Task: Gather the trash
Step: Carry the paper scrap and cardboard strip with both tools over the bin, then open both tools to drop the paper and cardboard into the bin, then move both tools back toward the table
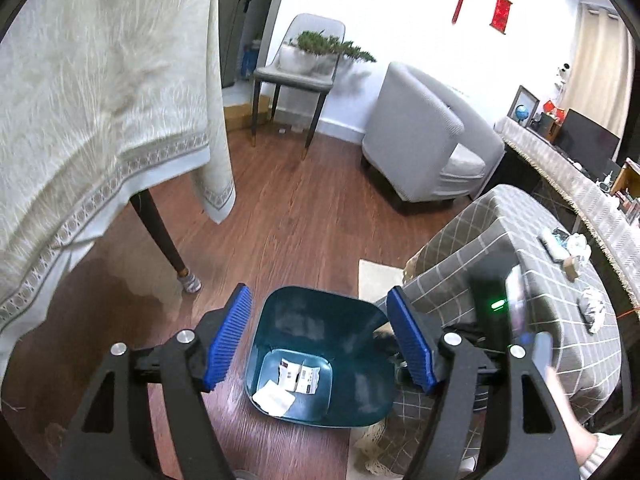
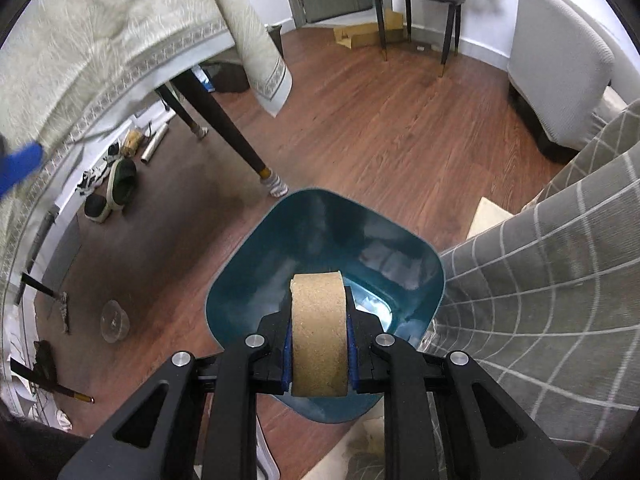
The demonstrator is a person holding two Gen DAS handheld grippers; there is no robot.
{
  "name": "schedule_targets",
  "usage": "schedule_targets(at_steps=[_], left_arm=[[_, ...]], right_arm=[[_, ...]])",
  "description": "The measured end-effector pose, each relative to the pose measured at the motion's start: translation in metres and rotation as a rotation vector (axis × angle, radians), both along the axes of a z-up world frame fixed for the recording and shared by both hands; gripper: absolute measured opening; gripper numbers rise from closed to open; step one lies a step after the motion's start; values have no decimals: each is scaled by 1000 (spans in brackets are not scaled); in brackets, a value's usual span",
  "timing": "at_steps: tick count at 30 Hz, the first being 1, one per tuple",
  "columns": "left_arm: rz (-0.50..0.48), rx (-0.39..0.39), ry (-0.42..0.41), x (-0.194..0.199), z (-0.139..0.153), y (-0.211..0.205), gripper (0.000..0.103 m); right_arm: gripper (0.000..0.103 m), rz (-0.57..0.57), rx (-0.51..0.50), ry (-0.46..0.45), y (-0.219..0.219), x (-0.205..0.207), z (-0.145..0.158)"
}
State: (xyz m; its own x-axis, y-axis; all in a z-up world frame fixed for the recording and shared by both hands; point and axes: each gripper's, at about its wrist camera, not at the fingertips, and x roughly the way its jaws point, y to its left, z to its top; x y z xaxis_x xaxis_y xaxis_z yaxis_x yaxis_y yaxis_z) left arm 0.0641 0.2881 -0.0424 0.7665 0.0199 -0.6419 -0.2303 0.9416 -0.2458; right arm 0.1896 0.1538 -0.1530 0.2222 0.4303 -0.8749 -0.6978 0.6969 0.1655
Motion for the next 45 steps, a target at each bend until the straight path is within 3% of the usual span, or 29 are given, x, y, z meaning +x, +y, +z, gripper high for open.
schedule_targets(at_steps=[5,13,14,17,21,26,33,41,45], left_arm=[[6,-17,-8,-5,9,4,61],[-23,-37,-44,-12,32,1,60],[-28,-34,-53,-14,35,-1,60],[-37,-11,-82,-20,48,-7,60],[-40,3,-102,-22,57,-9,60],[-44,23,-113,-22,62,-14,60],[-63,61,-142,-25,76,-27,60],[-56,103,-192,-27,97,-42,60],[-72,105,-201,-23,101,-51,61]], right_arm=[[21,8,-45,23,10,-1,-18],[21,25,-157,56,14,-6,-51],[23,26,-169,62,14,-8,-54],[47,26,-184,64,10,-9,-57],[47,30,-194,50,6,-12,-55],[47,38,-153,17,3,-15,-34],[47,43,-6,-93,-5,-22,33],[47,28,85,-204,-28,-24,85],[53,7,122,-249,-48,-22,107]])
